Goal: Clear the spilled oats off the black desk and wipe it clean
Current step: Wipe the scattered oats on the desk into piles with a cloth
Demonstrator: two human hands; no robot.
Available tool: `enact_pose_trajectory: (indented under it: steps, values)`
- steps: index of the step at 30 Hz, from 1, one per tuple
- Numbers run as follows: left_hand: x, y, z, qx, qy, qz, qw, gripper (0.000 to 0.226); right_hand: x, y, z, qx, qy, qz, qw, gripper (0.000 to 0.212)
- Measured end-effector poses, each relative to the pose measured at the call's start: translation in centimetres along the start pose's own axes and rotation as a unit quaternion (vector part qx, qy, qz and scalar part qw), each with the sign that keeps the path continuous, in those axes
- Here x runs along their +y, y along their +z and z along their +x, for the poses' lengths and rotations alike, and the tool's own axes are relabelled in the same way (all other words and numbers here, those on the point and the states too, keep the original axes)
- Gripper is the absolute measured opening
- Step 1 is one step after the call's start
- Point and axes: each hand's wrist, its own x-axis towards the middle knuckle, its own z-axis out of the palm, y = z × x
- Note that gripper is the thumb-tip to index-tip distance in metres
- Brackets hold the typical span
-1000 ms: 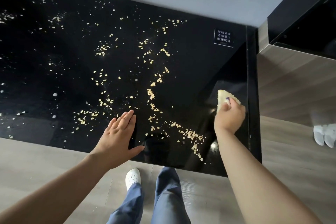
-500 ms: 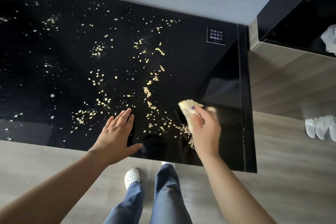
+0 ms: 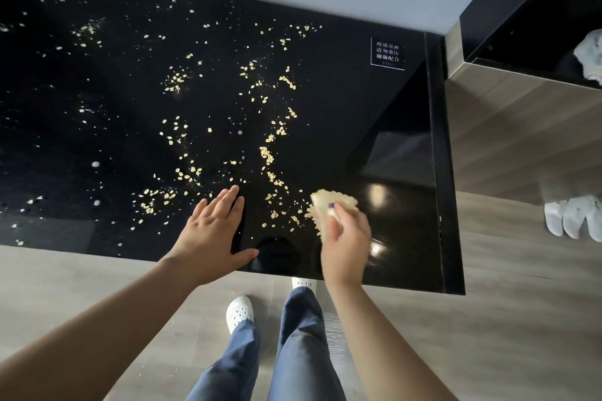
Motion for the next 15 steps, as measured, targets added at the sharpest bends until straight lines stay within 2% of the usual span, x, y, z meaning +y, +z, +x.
enact_pose_trajectory:
  steps: [3, 5, 9, 12, 15]
  values:
    - [-0.1, -0.1, 0.0, -0.003, 0.003, 0.01, 1.0, 0.097, -2.3, 2.0, 0.5, -0.07, -0.037, 0.01, 0.997, 0.029]
    - [-0.2, -0.1, 0.0, -0.003, 0.005, 0.015, 1.0, 0.097, -3.2, 2.0, 0.9, -0.093, -0.025, 0.045, 0.994, 0.028]
    - [-0.4, -0.1, 0.0, -0.007, 0.009, 0.014, 1.0, 0.097, -2.2, -1.4, 1.2, -0.011, 0.007, 0.076, 0.997, 0.027]
    - [-0.6, 0.0, 0.0, -0.005, 0.014, 0.014, 1.0, 0.098, 0.6, -4.5, 0.1, 0.057, 0.025, 0.047, 0.997, 0.024]
    - [-0.7, 0.0, -0.2, -0.006, 0.02, 0.01, 1.0, 0.099, 3.2, -5.5, -1.7, 0.079, 0.076, 0.016, 0.994, 0.024]
